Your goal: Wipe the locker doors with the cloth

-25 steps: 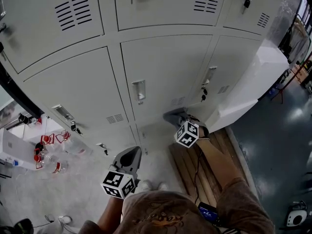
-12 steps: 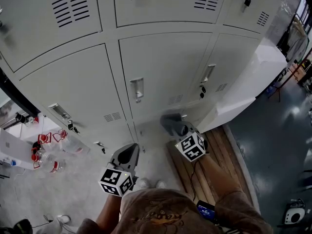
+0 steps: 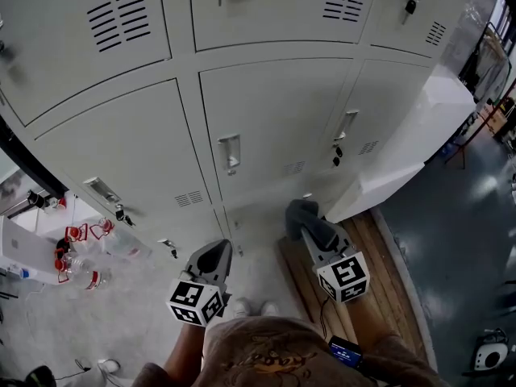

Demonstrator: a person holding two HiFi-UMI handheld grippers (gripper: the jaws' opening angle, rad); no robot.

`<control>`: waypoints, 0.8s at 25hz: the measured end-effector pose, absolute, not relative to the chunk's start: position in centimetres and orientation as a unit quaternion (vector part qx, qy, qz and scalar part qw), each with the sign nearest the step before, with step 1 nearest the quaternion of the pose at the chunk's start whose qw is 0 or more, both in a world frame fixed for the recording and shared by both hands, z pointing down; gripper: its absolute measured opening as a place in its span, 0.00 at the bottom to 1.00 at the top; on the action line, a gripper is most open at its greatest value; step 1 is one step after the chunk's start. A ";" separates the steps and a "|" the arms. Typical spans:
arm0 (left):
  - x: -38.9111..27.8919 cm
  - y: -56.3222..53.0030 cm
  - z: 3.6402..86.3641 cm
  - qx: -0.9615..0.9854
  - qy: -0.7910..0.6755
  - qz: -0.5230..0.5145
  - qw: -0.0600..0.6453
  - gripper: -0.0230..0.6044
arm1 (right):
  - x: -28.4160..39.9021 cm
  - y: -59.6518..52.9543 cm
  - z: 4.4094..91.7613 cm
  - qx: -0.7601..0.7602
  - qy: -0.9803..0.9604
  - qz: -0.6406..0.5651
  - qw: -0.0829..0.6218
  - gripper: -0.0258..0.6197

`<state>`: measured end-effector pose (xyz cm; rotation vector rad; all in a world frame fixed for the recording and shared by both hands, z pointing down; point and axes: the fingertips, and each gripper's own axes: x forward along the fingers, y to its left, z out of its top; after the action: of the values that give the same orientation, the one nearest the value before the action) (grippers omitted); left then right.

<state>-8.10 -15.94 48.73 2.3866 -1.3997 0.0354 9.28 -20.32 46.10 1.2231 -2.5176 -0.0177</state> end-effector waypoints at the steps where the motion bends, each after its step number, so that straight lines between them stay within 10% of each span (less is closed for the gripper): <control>1: -8.2 -16.0 48.7 0.847 -0.498 0.012 0.187 0.04 | 9.5 -19.9 46.1 0.438 -0.884 0.001 0.161 0.09; 20: -7.8 -16.1 49.6 0.843 -0.515 0.020 0.153 0.04 | 10.4 -16.6 51.0 0.502 -0.853 0.119 0.078 0.09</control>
<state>-7.81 -16.14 49.56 2.4187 -1.4755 0.0575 10.37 -16.58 50.99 1.5032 -2.5537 0.3573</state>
